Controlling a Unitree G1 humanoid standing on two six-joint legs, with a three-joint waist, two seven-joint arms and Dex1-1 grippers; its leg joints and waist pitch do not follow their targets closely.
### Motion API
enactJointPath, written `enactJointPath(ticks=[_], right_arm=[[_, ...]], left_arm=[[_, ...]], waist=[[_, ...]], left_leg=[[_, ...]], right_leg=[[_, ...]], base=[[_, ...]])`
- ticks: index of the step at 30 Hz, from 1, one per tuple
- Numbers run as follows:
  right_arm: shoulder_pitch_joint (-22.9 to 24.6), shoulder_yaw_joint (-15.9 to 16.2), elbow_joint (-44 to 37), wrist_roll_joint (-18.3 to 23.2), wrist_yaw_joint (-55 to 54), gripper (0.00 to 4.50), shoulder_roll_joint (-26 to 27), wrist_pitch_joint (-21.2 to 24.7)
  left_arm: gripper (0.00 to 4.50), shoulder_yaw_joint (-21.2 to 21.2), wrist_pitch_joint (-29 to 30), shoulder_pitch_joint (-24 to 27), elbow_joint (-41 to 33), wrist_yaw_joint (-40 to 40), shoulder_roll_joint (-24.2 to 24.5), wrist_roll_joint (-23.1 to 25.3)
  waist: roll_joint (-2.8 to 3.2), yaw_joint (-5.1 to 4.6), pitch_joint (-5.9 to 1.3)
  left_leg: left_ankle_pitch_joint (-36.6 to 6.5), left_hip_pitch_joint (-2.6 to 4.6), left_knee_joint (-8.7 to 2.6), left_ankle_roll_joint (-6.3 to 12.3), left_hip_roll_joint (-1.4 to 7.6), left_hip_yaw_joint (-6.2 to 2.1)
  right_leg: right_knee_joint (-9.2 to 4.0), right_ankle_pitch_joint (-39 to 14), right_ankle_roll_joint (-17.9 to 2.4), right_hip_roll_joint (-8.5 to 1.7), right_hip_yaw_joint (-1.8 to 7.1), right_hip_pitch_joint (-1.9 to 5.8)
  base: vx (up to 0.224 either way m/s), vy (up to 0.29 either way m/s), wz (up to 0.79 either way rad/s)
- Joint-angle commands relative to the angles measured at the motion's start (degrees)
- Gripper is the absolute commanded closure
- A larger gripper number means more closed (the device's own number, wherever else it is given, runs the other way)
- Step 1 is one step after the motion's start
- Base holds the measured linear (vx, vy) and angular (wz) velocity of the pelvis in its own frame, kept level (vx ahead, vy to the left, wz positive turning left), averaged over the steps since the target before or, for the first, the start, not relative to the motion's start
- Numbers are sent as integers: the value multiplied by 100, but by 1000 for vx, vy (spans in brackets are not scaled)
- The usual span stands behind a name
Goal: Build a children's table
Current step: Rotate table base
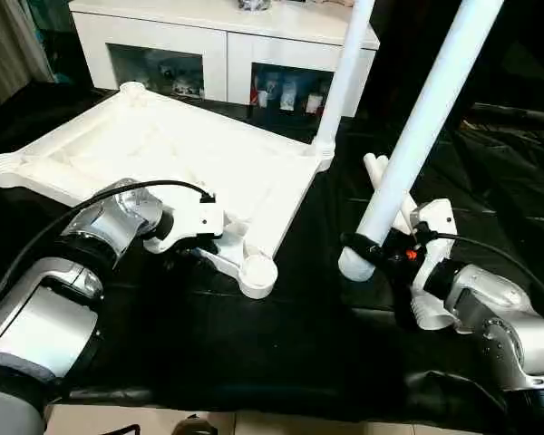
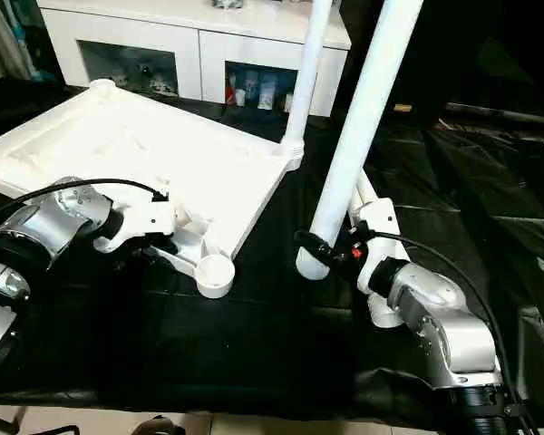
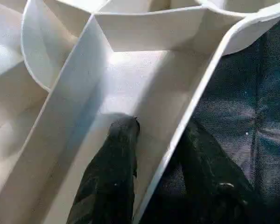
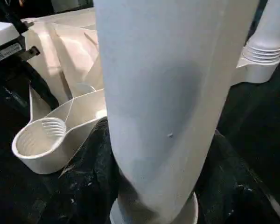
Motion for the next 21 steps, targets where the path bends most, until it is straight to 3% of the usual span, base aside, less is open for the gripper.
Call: enactJointPath(ticks=[1, 7, 10, 12, 15, 17, 19, 21], right_arm=[[32, 9, -102, -51, 28, 262, -52, -28], [49, 11, -121, -51, 35, 262, -52, -4], [59, 19, -130, -48, 25, 262, -42, 6], [79, 30, -158, -31, 9, 262, -21, 23], [89, 32, -172, -21, 4, 262, -10, 32], [90, 4, -199, 67, -27, 262, 66, 101], [80, -9, -210, 108, -39, 262, 95, 140], [62, -32, -225, 183, -56, 262, 134, 233]], left_arm=[[326, 75, 316, -78, 42, 2, -67, 0], [354, 200, 841, 13, -130, -133, -166, -158], [377, 291, 1334, 121, -292, -136, -273, -226], [384, 402, 2067, 350, -647, -44, -435, -326], [401, 438, 2342, 496, -883, -8, -499, -370], [412, 607, 3127, 999, -1863, 185, -780, -669], [423, 681, 3400, 1158, -2214, 301, -902, -783], [437, 727, 3640, 1381, -2655, 482, -1065, -873]], waist=[[95, -2, -430], [98, -22, -427], [102, -32, -429], [97, -38, -425], [92, -30, -428], [74, -38, -413], [63, -40, -400], [54, -30, -395]], left_leg=[[-1156, 136, -422, -176, 187, -43], [-1138, 122, -427, -169, 185, -52], [-1083, 119, -418, -129, 186, -43], [-1077, 125, -420, -100, 199, -44], [-1083, 112, -417, -55, 190, -41], [-1189, 112, -429, -39, 214, -44], [-1228, 115, -420, 6, 203, -35], [-1238, 111, -428, 66, 194, -32]], right_leg=[[-348, -112, -1480, -444, 167, 269], [-358, -211, -1487, -455, 170, 279], [-344, -67, -1545, -448, 172, 283], [-337, -36, -1603, -450, 166, 286], [-355, -147, -1597, -453, 174, 297], [-378, -342, -1599, -468, 176, 295], [-408, -549, -1580, -453, 171, 264], [-460, -977, -1426, -457, 181, 259]], base=[[0, 0, 0], [0, 0, 0], [0, 0, 0], [0, 0, 0], [0, 0, 0], [0, 0, 0], [0, 0, 0], [0, 0, 0]])
